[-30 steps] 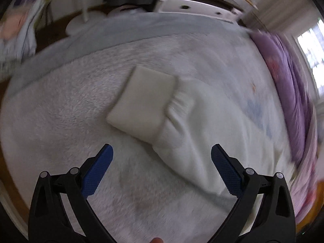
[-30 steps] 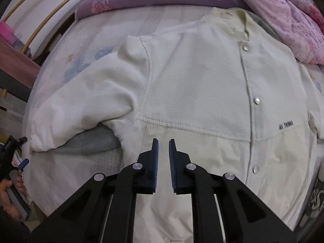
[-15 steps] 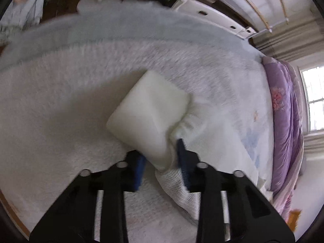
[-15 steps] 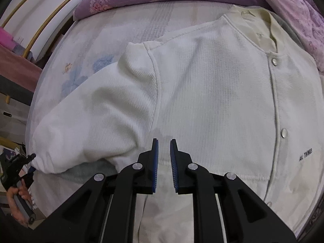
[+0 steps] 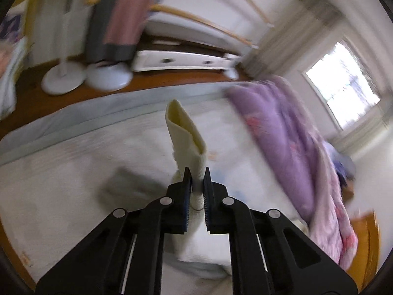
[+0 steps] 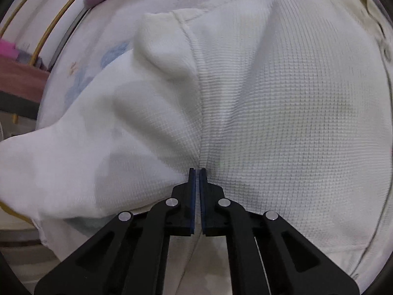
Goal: Fold large clothes
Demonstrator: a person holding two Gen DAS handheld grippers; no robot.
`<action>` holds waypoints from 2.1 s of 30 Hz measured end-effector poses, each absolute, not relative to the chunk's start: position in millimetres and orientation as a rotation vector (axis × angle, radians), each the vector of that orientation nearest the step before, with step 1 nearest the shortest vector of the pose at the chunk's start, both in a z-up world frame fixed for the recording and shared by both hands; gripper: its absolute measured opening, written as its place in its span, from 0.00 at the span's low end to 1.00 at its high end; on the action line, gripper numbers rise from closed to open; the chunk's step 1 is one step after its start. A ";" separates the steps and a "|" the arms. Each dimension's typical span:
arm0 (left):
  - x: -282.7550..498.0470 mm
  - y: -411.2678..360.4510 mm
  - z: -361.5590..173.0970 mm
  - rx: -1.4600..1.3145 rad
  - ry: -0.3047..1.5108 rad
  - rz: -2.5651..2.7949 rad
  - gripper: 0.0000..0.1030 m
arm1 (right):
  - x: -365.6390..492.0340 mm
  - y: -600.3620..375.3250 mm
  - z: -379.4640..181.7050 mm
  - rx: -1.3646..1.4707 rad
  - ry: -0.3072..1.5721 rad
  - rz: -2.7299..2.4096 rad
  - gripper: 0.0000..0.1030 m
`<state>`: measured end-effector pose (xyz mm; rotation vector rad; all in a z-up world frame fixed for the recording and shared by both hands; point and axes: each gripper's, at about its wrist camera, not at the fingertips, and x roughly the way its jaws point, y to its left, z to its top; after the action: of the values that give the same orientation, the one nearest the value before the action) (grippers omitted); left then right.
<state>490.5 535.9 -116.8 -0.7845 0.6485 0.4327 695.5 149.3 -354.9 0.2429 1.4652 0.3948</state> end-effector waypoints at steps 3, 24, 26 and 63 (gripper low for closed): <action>514.5 490.5 -92.1 -0.768 0.623 0.322 0.09 | 696.8 125.1 -339.5 0.330 1.466 0.426 0.03; 679.2 73.8 -176.8 -0.627 0.883 -0.087 0.09 | 670.6 -340.6 -226.6 0.418 1.145 -0.132 0.08; 685.5 43.5 -195.8 -0.600 0.934 -0.097 0.09 | 662.4 -376.8 -229.9 0.436 1.140 -0.181 0.08; 663.8 -113.2 -271.5 -0.511 1.229 -0.455 0.63 | 526.9 -678.3 -358.6 1.236 1.092 -0.763 0.59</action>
<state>663.8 -113.2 -271.5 -0.5114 1.2287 -0.4552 526.9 -678.3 -358.6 1.2356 1.0919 -0.7628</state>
